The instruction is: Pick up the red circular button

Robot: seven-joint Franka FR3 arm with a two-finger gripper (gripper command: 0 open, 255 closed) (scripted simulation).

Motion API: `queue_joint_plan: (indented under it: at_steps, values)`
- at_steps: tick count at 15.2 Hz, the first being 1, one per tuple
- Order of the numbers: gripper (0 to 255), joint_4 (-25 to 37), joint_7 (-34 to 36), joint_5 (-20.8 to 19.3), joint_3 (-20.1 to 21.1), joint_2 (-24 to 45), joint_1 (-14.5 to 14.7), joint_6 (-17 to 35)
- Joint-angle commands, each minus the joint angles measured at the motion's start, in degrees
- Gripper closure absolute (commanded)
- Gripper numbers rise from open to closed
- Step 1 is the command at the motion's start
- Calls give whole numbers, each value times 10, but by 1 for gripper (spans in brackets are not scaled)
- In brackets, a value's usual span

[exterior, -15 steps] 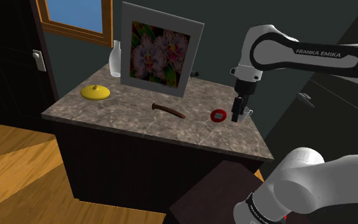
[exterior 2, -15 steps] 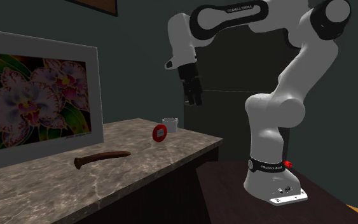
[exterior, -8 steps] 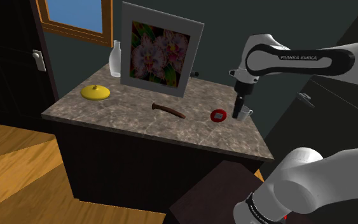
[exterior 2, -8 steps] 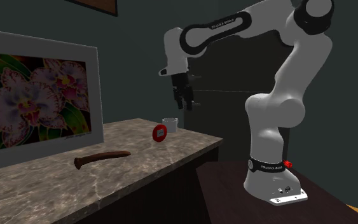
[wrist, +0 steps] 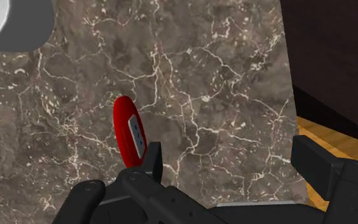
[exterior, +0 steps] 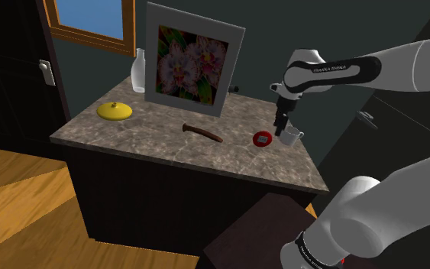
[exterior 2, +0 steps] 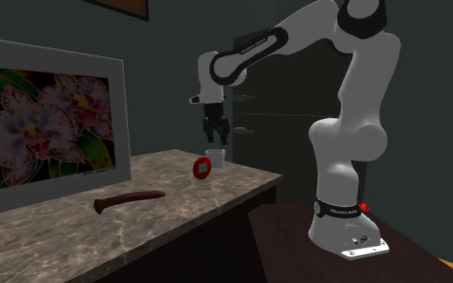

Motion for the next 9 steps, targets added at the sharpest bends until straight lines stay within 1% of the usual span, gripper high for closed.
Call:
queue_joint_plan:
  at_steps: [1, 3, 6, 9]
  values:
    - [0, 23, -55, 14, -24, 42, 10, 32]
    - [0, 50, -112, 38, -46, 87, 19, 59]
    - [0, 98, -203, 91, -72, 159, 28, 91]
    - [0, 91, -210, 98, -72, 171, 26, 107]
